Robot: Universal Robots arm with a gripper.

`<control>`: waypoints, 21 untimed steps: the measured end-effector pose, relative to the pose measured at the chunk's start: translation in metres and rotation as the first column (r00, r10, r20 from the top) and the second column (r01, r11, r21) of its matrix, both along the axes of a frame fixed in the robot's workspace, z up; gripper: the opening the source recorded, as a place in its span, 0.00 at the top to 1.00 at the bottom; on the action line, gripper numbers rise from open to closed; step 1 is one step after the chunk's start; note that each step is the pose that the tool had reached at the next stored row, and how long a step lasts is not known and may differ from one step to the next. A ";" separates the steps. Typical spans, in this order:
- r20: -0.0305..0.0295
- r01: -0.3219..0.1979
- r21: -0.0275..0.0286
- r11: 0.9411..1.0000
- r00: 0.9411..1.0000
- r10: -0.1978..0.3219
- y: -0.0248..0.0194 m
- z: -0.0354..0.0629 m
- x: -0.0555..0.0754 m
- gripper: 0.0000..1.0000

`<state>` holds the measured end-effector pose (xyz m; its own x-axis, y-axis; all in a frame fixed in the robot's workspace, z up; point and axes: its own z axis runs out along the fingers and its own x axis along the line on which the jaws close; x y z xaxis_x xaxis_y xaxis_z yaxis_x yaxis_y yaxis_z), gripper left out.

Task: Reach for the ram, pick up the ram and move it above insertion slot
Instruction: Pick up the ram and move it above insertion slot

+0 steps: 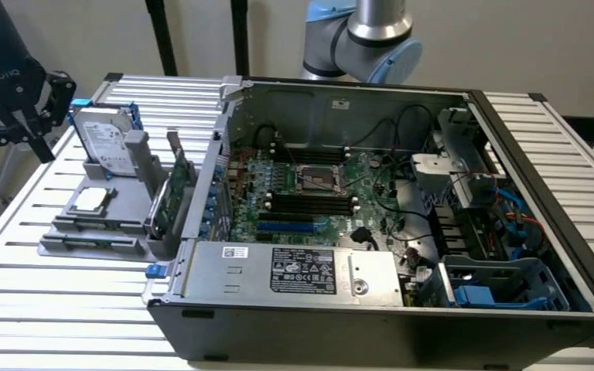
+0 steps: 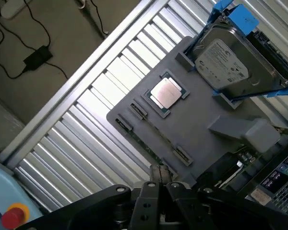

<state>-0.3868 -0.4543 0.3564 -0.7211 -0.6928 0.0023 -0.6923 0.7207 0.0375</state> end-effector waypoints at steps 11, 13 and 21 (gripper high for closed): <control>0.000 -0.198 0.000 0.980 0.980 0.198 0.0000 -0.0012 0.000 0.89; 0.000 -0.234 0.000 0.972 0.972 0.234 0.0000 -0.0014 0.000 0.89; 0.000 -0.373 0.000 0.928 0.928 0.373 0.0000 -0.0026 0.000 0.89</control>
<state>-0.3869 -0.4542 0.3538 -0.4104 -0.9119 0.0023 -0.9112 0.4102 0.0375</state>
